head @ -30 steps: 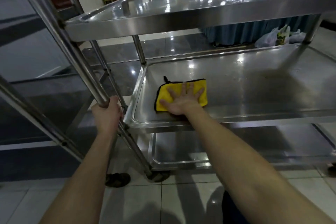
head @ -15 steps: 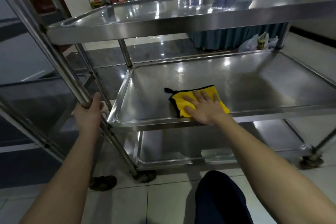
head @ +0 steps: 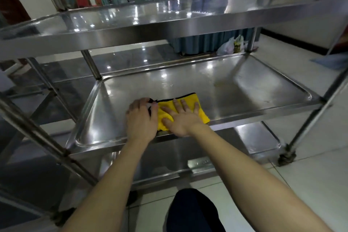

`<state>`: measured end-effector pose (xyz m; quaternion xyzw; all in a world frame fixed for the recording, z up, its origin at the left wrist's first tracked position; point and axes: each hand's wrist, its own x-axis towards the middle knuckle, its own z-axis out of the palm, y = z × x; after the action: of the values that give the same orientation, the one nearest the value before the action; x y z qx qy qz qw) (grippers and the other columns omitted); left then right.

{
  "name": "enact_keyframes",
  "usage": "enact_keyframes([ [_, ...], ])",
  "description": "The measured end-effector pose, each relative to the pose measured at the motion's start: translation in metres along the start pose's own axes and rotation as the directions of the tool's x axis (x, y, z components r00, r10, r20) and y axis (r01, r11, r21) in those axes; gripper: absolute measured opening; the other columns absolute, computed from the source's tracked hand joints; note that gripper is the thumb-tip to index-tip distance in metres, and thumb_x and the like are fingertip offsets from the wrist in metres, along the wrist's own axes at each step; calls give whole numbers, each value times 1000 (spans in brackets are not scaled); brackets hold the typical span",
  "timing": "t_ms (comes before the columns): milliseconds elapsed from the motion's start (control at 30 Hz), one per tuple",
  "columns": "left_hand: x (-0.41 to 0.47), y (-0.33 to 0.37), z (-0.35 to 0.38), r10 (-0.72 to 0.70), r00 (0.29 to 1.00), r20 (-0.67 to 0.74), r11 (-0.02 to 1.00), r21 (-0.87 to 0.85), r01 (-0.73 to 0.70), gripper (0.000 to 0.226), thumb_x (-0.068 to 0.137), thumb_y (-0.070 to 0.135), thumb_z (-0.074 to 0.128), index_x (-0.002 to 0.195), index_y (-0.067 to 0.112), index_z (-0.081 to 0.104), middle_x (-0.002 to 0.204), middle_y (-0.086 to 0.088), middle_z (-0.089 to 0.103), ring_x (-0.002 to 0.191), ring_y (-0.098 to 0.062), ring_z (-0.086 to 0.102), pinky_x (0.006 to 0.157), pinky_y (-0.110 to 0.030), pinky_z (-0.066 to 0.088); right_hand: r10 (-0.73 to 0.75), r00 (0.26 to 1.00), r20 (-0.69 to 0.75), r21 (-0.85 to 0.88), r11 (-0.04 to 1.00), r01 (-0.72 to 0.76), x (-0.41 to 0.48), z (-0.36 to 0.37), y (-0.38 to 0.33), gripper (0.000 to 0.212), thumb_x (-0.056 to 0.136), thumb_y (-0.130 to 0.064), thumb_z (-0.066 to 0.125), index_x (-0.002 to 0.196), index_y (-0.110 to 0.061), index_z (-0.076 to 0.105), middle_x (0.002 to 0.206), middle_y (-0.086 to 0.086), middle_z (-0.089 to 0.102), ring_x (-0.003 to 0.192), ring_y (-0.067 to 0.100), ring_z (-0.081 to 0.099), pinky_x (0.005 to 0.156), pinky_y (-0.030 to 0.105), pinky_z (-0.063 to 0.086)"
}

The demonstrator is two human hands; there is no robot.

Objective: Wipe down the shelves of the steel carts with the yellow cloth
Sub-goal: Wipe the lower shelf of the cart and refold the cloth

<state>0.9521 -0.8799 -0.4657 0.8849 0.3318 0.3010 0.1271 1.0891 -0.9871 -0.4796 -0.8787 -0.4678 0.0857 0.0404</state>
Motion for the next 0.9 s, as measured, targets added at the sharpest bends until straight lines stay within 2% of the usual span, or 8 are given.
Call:
enact_keyframes([
  [133,3,-10,19,-49,976,213,957,289,-15,59,113,40,17,158,15,47,164,-13,46,154,-34,36,125,-48,29,-61,998,-10,12,998,61,-3,-2,11,62,106,-69,16,165,-58,1,180,-7,-10,166,25,-12,126,69,-14],
  [200,2,-13,21,-39,972,230,926,375,-52,69,109,40,7,162,13,42,169,-16,40,161,-36,25,129,-51,22,-88,996,-12,17,996,89,-8,-8,33,60,107,-67,17,165,-58,4,180,-11,-8,166,21,-10,128,65,-12],
  [267,2,-13,21,-63,982,178,945,326,2,76,104,47,12,162,8,43,168,-19,42,163,-36,25,131,-52,19,-83,996,-21,9,997,83,-16,-15,74,59,108,-65,17,166,-58,5,179,-13,-7,166,19,-8,130,62,-9],
  [367,3,-15,22,-94,984,154,969,241,55,75,104,52,21,157,7,49,165,-19,47,162,-36,29,131,-54,20,38,998,-49,-6,999,-38,-40,-27,162,58,109,-65,18,165,-59,5,179,-14,-4,167,18,-4,131,58,-6],
  [500,5,-17,23,-111,975,195,954,297,49,61,112,47,32,157,10,50,167,-15,46,163,-33,27,132,-53,18,292,955,-61,29,956,-290,-64,-37,243,60,107,-70,19,163,-63,2,180,-11,-2,167,19,-3,131,62,-3],
  [633,7,11,37,-39,976,213,962,271,-21,70,105,49,23,155,10,52,167,-16,45,163,-31,26,133,-48,15,347,936,-52,16,938,-347,-50,-30,203,64,104,-75,20,164,-62,5,181,-4,-6,167,26,-6,126,70,-7],
  [800,10,20,57,49,977,206,969,227,-97,77,103,53,16,153,9,54,161,-19,52,159,-35,34,131,-53,25,44,996,-81,-55,997,-48,-32,-9,101,66,101,-78,15,164,-62,3,181,-2,-5,167,28,-8,125,73,-8],
  [900,7,16,57,66,982,174,961,255,-110,72,106,50,21,150,6,58,158,-22,55,157,-37,38,128,-54,28,27,995,-93,-66,997,-34,-32,-8,90,65,102,-78,15,164,-62,4,181,-4,-6,166,26,-9,125,73,-8],
])
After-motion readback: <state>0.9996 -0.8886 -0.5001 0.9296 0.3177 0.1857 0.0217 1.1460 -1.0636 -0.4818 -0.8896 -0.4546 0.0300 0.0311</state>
